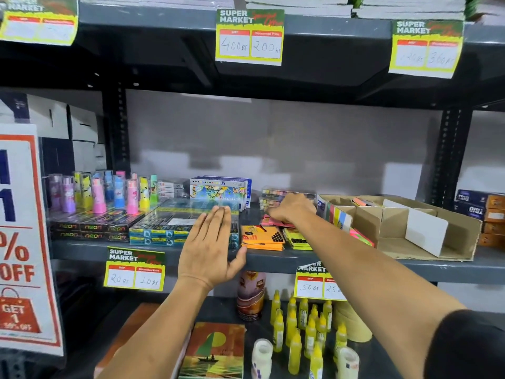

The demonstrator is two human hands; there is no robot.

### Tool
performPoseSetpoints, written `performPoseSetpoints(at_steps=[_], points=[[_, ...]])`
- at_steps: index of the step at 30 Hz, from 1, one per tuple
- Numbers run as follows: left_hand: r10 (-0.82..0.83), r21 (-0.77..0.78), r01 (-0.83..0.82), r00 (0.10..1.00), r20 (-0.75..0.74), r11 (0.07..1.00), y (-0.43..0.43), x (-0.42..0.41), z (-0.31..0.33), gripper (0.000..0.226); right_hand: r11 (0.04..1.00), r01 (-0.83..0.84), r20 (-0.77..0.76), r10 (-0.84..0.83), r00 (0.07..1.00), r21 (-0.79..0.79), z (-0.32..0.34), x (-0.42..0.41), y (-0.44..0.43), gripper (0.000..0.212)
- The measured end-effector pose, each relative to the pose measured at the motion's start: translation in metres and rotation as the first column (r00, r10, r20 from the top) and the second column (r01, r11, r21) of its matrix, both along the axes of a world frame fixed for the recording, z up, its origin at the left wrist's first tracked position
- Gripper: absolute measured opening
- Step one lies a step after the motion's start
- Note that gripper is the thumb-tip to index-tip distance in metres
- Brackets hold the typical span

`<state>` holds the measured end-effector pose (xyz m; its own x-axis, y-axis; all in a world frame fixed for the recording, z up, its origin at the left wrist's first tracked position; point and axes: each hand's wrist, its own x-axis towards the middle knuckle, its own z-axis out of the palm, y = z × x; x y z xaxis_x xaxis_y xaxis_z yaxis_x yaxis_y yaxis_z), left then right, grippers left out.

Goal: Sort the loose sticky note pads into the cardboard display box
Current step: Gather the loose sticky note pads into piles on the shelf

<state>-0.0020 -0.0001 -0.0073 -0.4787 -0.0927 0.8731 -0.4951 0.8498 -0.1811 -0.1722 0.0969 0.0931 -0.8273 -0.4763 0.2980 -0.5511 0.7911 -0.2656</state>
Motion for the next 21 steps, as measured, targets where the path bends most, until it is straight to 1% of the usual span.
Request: performPoseSetpoints(at_steps=[4,15,18,21], points=[[-0.003,-0.01,0.003,1.0,-0.002,1.0,-0.001,-0.001,0.0,0.074,0.999,0.017,-0.023,-0.016,1.0,0.041,-0.005,0.004,-0.012,0.06],[-0.004,-0.02,0.004,1.0,-0.007,1.0,-0.002,-0.002,-0.001,0.074,1.0,0.006,-0.034,-0.006,0.999,0.002,-0.009,0.007,-0.03,0.052],[-0.008,-0.025,0.007,1.0,-0.013,1.0,-0.002,-0.002,-0.001,0.074,0.999,0.014,-0.001,-0.014,1.0,0.045,-0.009,0.005,-0.031,0.05],[-0.01,-0.034,0.009,1.0,-0.019,0.999,-0.002,-0.001,-0.001,0.073,0.995,0.015,-0.004,-0.014,1.0,0.096,-0.008,0.007,-0.032,0.051]])
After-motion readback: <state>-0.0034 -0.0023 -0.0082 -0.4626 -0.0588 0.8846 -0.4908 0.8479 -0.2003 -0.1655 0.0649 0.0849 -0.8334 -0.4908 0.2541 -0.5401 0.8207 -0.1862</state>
